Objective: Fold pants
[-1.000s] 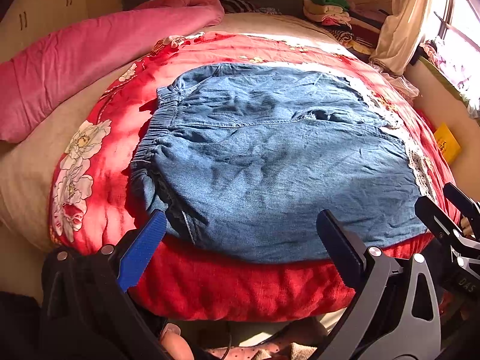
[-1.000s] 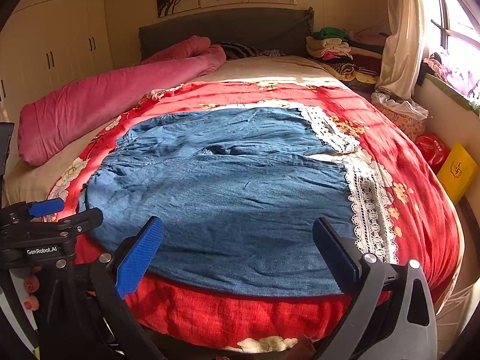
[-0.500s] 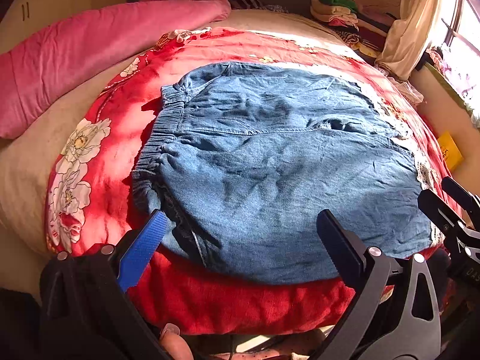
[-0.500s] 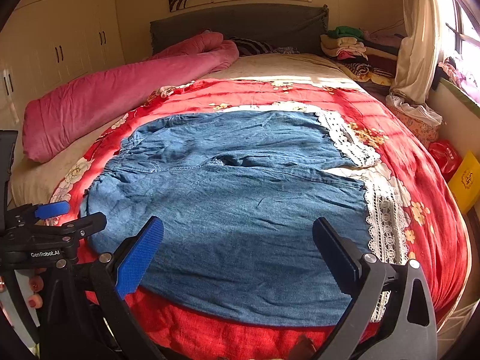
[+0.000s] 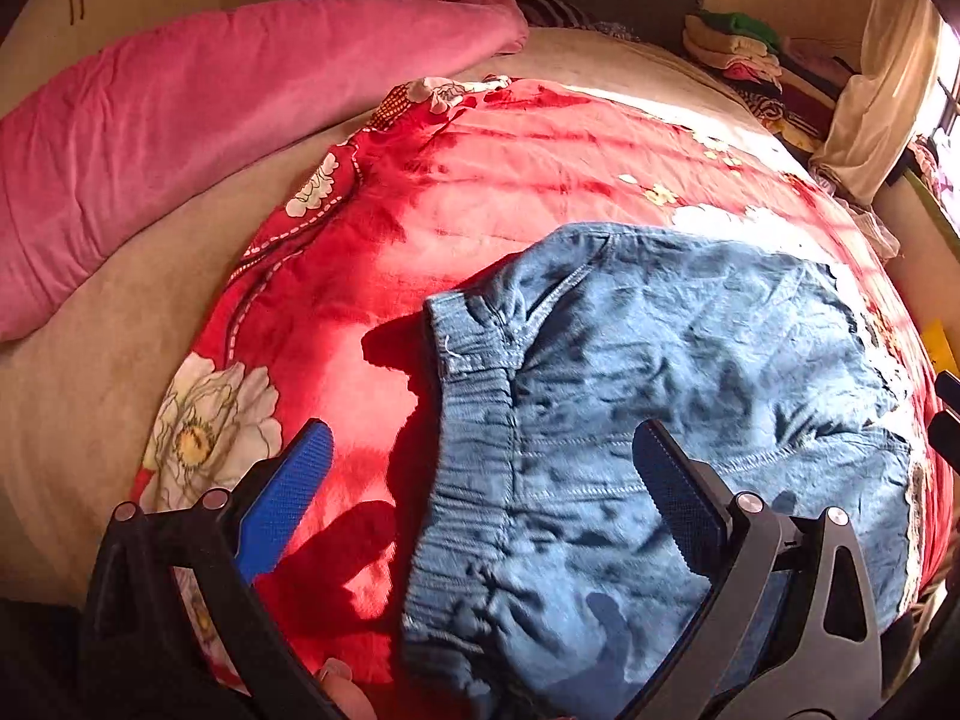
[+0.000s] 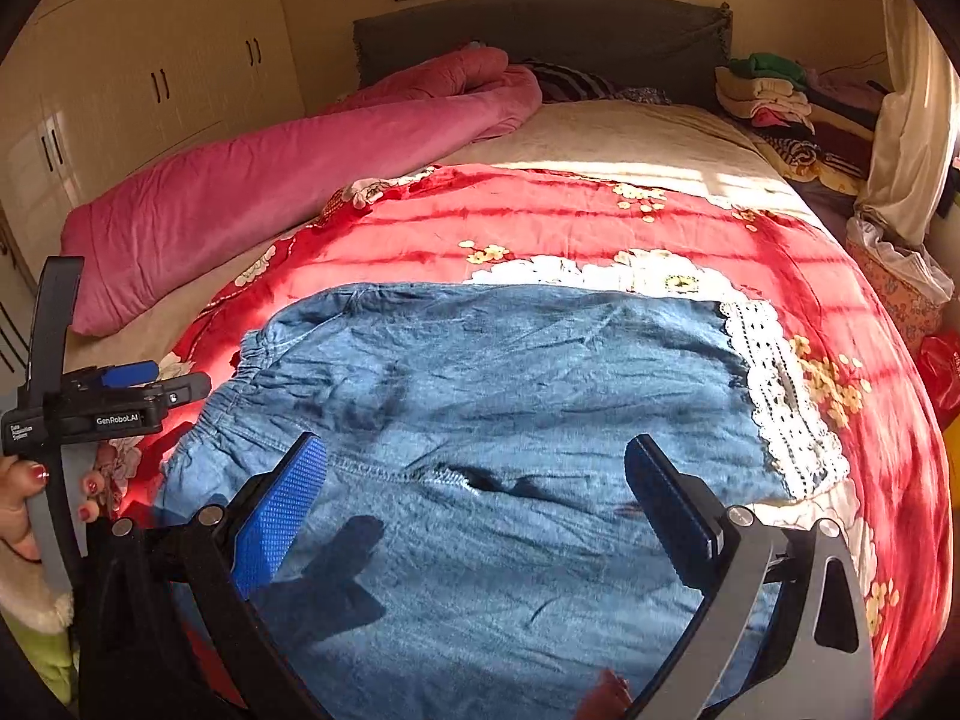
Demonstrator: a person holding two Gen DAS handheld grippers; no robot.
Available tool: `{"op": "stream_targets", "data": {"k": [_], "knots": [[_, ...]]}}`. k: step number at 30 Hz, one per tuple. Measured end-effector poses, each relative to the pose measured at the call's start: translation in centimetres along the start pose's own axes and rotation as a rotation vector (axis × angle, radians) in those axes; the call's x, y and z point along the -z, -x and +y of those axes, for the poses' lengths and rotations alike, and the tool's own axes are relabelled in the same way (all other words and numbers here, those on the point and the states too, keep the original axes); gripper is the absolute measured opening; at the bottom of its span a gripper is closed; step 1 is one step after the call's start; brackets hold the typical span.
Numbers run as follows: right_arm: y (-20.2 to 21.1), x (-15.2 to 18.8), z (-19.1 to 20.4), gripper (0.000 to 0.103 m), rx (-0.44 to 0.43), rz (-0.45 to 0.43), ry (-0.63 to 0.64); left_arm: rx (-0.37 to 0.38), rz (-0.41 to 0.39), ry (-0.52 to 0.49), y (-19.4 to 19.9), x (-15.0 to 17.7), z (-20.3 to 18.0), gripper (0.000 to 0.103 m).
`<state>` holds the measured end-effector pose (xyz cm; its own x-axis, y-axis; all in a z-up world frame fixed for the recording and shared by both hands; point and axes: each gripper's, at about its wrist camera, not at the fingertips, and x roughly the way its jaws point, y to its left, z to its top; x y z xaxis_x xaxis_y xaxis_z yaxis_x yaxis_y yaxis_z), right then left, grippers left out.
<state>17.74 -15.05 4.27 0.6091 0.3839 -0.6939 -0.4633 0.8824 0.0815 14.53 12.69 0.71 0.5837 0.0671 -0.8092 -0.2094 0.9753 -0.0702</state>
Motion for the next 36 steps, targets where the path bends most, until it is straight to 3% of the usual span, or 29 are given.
{"op": "stream_targets", "data": {"k": [2,6,10,14,17,19,21,22,29,32,34,35,36], "knots": [[-1.8,-1.4,-0.2,0.099,0.008,0.019,0.037,0.01,-0.008,-0.022,-1.3,-1.2,0.2,0.095],[-5.4,-3.9,-0.7,0.099,-0.059,0.064,0.052,0.025,0.023,-0.087,-4.4,-2.9,-0.1,0.092],[-8.7,-5.9,-0.6,0.099,-0.063,0.096,0.105,0.001,0.037,-0.14,-7.2,-3.9,-0.7,0.071],[-12.3,-7.0,-0.3,0.099,-0.042,0.163,0.159,0.028,0.042,-0.166,-9.3,-4.8,-0.9,0.067],[-14.8,-7.5,0.1,0.099,-0.018,0.211,0.222,0.055,0.042,-0.166,-10.6,-5.4,-0.8,0.048],[-16.1,-7.7,0.3,0.099,-0.005,0.23,0.265,0.087,0.046,-0.177,-11.1,-5.6,-0.9,0.023],[-17.4,-8.1,0.4,0.099,-0.005,0.238,0.291,0.116,0.041,-0.187,-11.2,-5.7,-1.0,0.013],[-17.9,-8.3,0.5,0.099,-0.015,0.241,0.306,0.135,0.031,-0.186,-11.0,-5.8,-1.0,0.004],[-20.3,-9.5,3.1,0.099,-0.08,0.239,0.473,0.224,-0.06,-0.149,-8.4,-6.3,0.0,0.003],[-21.7,-9.6,4.1,0.097,-0.044,0.249,0.539,0.246,-0.09,-0.151,-7.1,-6.4,0.0,0.003],[-21.9,-9.6,4.4,0.074,-0.088,0.264,0.542,0.26,-0.103,-0.164,-6.4,-6.3,-0.1,0.003],[-21.8,-9.4,4.5,0.05,-0.127,0.282,0.524,0.267,-0.105,-0.17,-6.2,-6.3,-0.2,0.003],[-21.3,-9.3,4.7,0.032,-0.156,0.282,0.512,0.268,-0.106,-0.177,-6.1,-6.2,-0.3,0.003]]}}
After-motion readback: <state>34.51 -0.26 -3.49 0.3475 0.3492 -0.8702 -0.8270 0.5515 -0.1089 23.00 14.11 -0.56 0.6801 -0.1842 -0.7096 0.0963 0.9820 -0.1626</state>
